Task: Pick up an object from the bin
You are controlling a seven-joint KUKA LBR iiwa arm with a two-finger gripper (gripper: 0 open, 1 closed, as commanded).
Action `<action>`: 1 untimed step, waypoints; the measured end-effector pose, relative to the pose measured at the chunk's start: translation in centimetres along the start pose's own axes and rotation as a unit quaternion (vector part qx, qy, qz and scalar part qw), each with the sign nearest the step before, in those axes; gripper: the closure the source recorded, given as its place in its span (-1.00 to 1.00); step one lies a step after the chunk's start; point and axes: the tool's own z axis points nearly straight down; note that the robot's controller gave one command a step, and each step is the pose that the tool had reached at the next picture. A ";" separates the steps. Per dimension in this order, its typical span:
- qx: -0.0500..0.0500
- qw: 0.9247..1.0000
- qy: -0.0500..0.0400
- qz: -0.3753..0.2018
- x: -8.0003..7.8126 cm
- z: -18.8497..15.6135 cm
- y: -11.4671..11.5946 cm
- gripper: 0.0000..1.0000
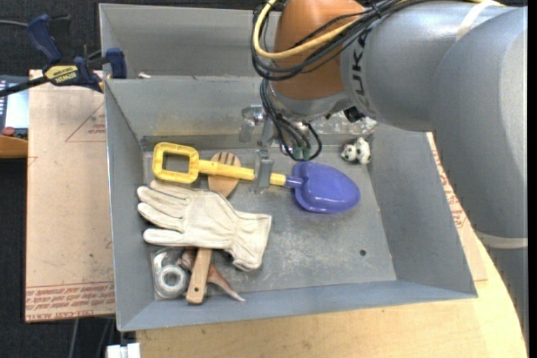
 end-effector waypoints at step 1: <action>0.001 0.999 0.009 0.043 0.6 7.2 -7.4 -1.00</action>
Offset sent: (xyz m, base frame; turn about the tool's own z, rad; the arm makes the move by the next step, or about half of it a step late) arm -0.0024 0.0247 -0.0791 0.1969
